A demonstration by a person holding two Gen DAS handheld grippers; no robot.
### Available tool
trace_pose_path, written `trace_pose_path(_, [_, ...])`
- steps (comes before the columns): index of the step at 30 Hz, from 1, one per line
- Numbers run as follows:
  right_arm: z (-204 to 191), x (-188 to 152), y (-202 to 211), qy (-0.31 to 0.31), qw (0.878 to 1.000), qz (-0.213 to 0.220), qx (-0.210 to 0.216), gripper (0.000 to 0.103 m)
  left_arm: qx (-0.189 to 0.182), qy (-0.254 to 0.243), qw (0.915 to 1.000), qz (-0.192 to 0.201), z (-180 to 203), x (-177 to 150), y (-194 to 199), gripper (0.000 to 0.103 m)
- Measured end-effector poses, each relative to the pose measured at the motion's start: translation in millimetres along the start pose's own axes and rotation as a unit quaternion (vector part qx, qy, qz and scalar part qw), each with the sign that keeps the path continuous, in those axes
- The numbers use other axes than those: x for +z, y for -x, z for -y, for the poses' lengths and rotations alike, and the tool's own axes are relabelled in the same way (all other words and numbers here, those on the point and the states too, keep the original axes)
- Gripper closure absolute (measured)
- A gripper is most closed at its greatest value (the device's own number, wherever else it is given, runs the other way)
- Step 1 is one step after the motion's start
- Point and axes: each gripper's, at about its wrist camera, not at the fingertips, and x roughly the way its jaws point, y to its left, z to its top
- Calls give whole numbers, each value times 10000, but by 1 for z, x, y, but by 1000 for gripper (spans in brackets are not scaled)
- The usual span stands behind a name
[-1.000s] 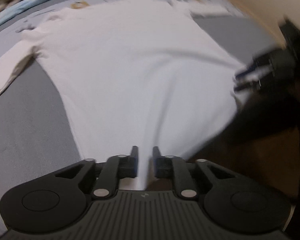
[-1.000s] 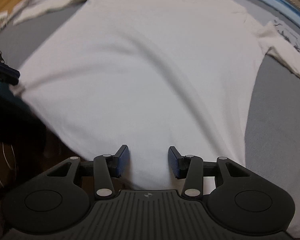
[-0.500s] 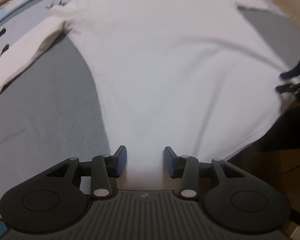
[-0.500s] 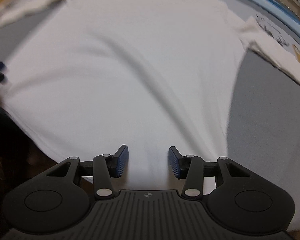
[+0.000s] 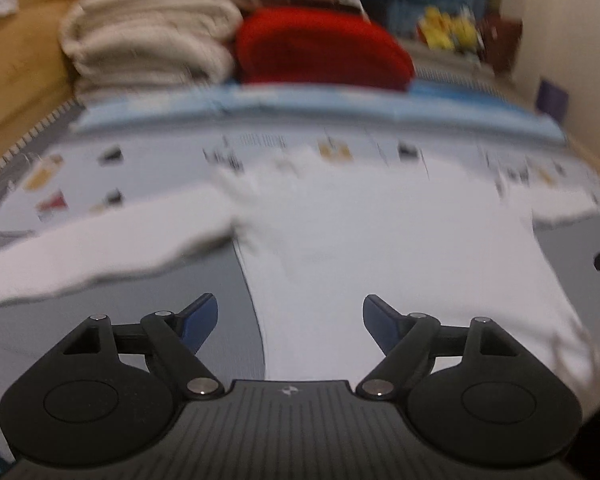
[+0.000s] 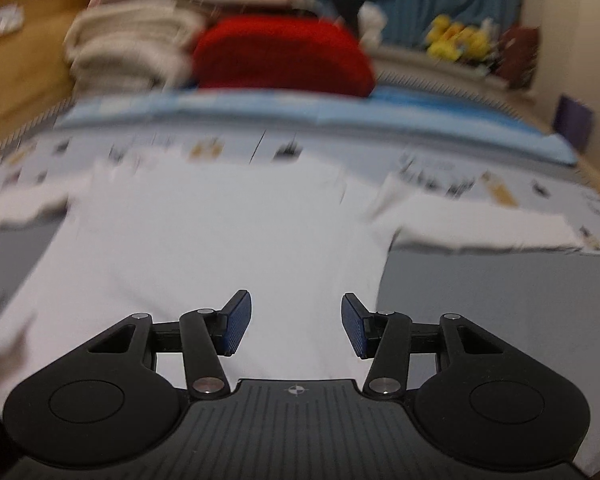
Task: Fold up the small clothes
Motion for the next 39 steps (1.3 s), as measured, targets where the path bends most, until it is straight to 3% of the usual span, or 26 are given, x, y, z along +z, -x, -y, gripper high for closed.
trace_pose_path(5, [5,5,5,-157,9990,355,-233,50,376,62,9965,749,11,19,16,16])
trace_pose_path(11, [-1,6,-3,-184,9993,170,-266,49,696,121,9928,970,5,38,22,16])
trace_pose_path(17, [-5,10,-7,-350,9992,47,-161,49,942,337,9897,1024,-22,97,14,16])
trace_pose_path(20, [-5,10,-10,-356,9993,-12,-146,49,1059,247,9857,1286,-35,125,2,16])
trace_pose_path(24, [-4,8,-11,-301,9991,-6,-306,49,1110,-53,9825,1497,-57,118,-26,25])
trace_pose_path(25, [-3,8,-11,-307,9990,14,-331,49,1096,-77,9831,1467,-63,108,-35,27])
trace_pose_path(26, [-3,9,-11,-322,9988,42,-359,49,1063,-124,9864,1246,-68,99,-48,36])
trace_pose_path(27, [-2,10,-10,-329,9986,80,-396,49,1021,-210,9914,797,-73,99,-61,56])
trace_pose_path(28, [-3,11,-10,-322,9985,117,-423,49,932,-184,9931,681,-79,101,-67,60])
trace_pose_path(31, [-5,20,-9,-254,9985,222,-436,50,696,-104,9926,994,-95,104,-69,60])
trace_pose_path(35, [-10,56,-7,-146,9985,477,-226,50,424,233,9951,860,-126,105,-78,61])
trace_pose_path(39, [-21,110,-23,-187,9974,701,-30,50,379,742,9933,798,-169,98,-79,61])
